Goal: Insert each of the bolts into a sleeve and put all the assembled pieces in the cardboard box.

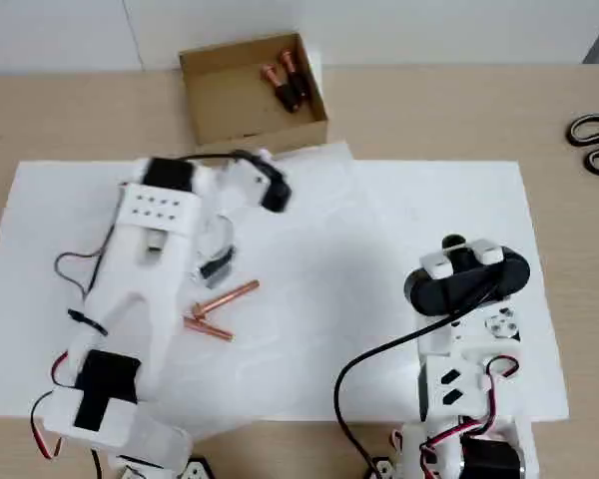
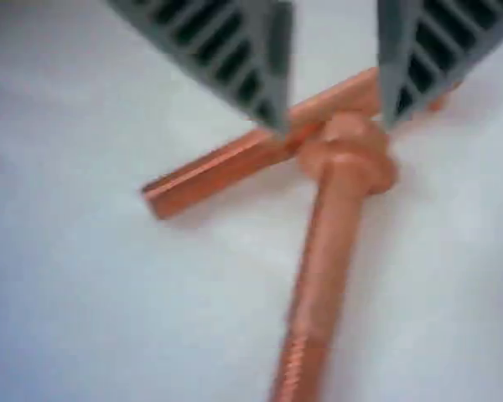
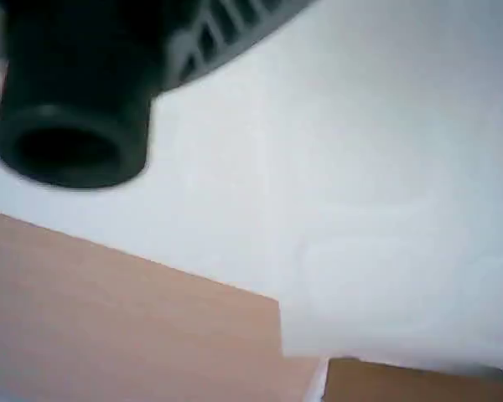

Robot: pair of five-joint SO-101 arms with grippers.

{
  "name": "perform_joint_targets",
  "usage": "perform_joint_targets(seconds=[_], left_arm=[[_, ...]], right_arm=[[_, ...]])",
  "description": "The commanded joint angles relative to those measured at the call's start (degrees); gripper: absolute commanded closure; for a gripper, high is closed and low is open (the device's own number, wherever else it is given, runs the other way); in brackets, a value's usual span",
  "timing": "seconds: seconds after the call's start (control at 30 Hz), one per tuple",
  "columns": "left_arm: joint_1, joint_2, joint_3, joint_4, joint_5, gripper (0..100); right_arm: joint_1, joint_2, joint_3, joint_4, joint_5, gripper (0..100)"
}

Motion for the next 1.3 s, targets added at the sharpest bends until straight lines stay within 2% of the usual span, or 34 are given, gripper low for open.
perform_joint_targets(seconds=[0.0,0.4,0.87,1.13,1.27], left_arm=[[1.67,-0.44,-1.54,1.49,-0.09,90],[1.76,0.09,7.78,1.49,-3.08,90],[1.76,0.09,7.69,0.09,-4.84,88],[1.58,0.18,1.89,0.35,-4.92,85],[1.58,0.44,1.63,0.09,-8.97,85]], right_arm=[[0.40,-0.75,-0.35,0.13,0.53,99.4],[0.40,-0.75,-0.35,0.13,0.53,99.4],[0.40,-0.75,-0.35,0.13,0.53,99.4],[0.40,-0.75,-0.35,0.13,0.53,99.4],[0.40,-0.75,-0.35,0.13,0.53,99.4]])
